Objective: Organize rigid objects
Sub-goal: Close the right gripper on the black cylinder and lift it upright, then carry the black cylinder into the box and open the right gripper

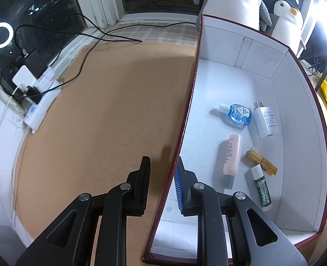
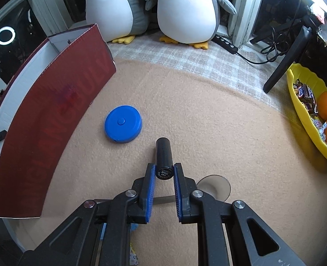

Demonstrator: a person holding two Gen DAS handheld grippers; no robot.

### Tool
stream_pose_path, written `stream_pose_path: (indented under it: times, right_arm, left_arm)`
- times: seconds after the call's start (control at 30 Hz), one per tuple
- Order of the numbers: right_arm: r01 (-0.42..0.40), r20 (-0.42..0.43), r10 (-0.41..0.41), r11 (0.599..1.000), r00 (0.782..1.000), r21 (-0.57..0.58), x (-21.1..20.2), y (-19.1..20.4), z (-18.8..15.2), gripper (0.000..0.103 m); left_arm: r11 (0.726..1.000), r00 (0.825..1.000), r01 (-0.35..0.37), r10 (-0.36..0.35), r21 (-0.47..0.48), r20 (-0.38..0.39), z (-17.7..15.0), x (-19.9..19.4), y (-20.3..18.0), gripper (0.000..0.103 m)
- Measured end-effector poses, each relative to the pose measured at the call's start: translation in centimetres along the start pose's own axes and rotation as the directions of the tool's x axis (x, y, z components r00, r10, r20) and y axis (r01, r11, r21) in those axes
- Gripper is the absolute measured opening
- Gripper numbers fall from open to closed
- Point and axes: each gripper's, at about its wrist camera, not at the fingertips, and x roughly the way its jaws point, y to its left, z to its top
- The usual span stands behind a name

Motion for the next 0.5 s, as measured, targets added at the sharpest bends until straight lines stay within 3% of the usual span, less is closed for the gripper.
stream_pose_path:
  times: [0.33, 0.5]
  right_arm:
    - [0.013, 0.056, -0.013, 1.0, 0.998, -0.004, -2.1, 0.1, -0.2, 0.014]
    - [-0.019, 0.108, 0.018, 1.0, 0.994, 0.0, -4.6, 0.7, 0.5, 0.014]
  left_arm:
    - [1.0, 1.0, 0.002, -0.002, -0.002, 0.001, -0.1, 0.0, 0.0, 0.021]
    - [1.0, 1.0, 0.002, -0.002, -0.003, 0.0, 0.0, 0.0, 0.1, 0.021]
